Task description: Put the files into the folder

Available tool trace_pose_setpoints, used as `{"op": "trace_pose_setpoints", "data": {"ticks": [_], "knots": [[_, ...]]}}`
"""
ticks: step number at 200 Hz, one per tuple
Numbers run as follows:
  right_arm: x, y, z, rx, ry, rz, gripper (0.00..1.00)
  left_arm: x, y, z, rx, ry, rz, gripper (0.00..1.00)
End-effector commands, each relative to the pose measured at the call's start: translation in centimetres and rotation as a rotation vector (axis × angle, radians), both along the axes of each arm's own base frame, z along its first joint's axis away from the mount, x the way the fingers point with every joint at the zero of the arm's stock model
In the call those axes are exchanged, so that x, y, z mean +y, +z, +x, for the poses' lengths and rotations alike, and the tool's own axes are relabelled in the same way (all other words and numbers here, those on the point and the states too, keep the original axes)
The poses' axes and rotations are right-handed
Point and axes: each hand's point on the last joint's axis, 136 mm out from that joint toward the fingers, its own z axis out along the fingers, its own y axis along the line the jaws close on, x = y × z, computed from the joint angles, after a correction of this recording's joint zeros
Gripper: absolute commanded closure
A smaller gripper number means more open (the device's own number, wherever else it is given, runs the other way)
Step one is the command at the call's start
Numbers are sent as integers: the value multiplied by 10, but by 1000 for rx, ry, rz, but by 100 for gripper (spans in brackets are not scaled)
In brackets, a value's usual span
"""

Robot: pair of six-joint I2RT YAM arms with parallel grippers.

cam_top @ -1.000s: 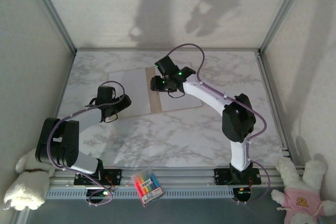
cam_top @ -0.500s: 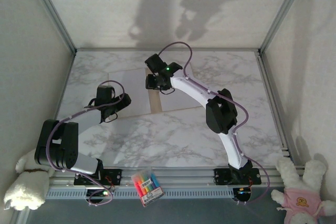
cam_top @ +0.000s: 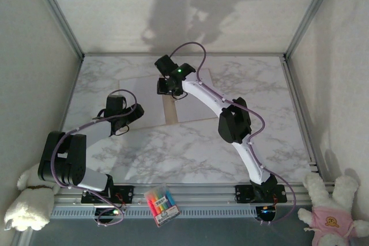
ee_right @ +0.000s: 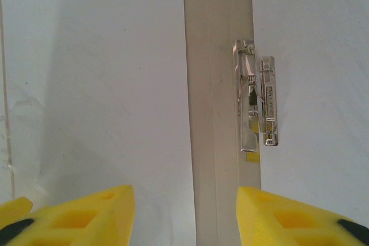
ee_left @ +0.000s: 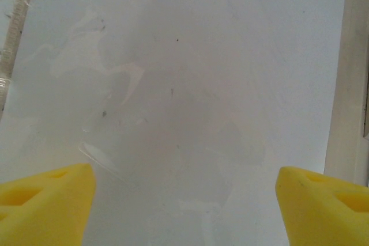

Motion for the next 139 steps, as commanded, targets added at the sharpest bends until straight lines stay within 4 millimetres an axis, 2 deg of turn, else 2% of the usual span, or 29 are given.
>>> {"op": "trace_pose_setpoints", "data": {"ticks": [1, 53, 88, 139], "knots": [[-2, -6, -4, 14, 0, -51, 52, 2, 2, -1, -10, -5, 0, 18], [-16, -14, 3, -19, -21, -147, 52, 0, 0, -2, -3, -14, -5, 18], [-17, -24, 6, -15, -17, -167, 52, 0, -1, -2, 0, -14, -6, 18], [-21, -37, 12, -5, -30, -191, 60, -1, -3, -3, 6, -18, -7, 18]]}}
